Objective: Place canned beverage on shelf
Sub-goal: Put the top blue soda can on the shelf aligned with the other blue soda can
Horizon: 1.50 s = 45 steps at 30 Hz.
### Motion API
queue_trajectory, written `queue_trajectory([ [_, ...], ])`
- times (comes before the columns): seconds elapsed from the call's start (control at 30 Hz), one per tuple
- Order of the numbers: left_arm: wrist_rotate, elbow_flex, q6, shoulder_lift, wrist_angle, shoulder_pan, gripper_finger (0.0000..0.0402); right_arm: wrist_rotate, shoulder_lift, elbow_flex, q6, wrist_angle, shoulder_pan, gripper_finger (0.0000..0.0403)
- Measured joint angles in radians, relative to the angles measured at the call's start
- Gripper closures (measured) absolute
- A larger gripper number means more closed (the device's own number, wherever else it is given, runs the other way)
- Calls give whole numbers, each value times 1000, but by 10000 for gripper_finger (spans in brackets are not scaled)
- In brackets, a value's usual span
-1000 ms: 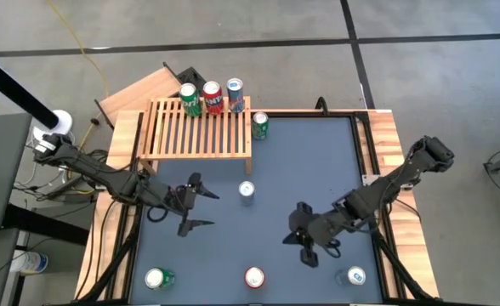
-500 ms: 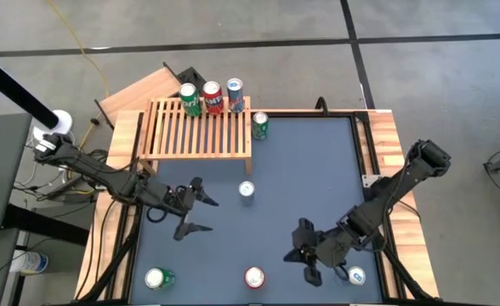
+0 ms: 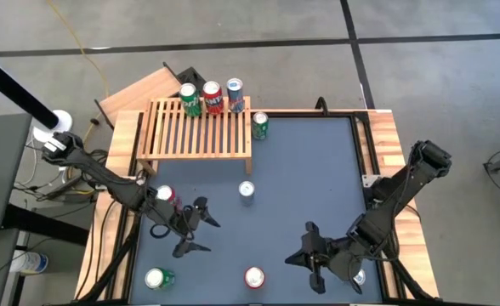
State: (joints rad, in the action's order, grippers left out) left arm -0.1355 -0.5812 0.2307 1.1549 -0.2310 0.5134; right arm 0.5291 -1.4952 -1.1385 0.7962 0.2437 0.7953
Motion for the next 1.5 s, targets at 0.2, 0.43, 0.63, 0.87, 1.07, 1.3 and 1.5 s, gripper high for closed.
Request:
queue_trajectory([
  [0.2, 0, 0, 2, 10, 3, 6, 47, 103, 0, 0, -1, 3, 10, 403],
  [0.43, -1, 0, -1, 10, 16, 5, 47, 151, 0, 0, -19, 17, -8, 403],
  [0.63, -1, 0, -14, 10, 15, 4, 47, 148, 0, 0, -42, 39, -34, 403],
  [0.87, -11, 0, -33, 10, -5, 4, 47, 147, 0, 0, -46, 41, -54, 403],
  [1.07, -76, 1, -37, 10, -10, 4, 47, 147, 0, 0, -48, 41, -59, 403],
  [1.3, -163, 1, -102, 10, -94, 4, 47, 153, 0, 0, -95, 39, -59, 403],
  [1.5, -234, 1, -144, 10, -130, 3, 47, 202, -57, 0, -145, 4, -59, 403],
])
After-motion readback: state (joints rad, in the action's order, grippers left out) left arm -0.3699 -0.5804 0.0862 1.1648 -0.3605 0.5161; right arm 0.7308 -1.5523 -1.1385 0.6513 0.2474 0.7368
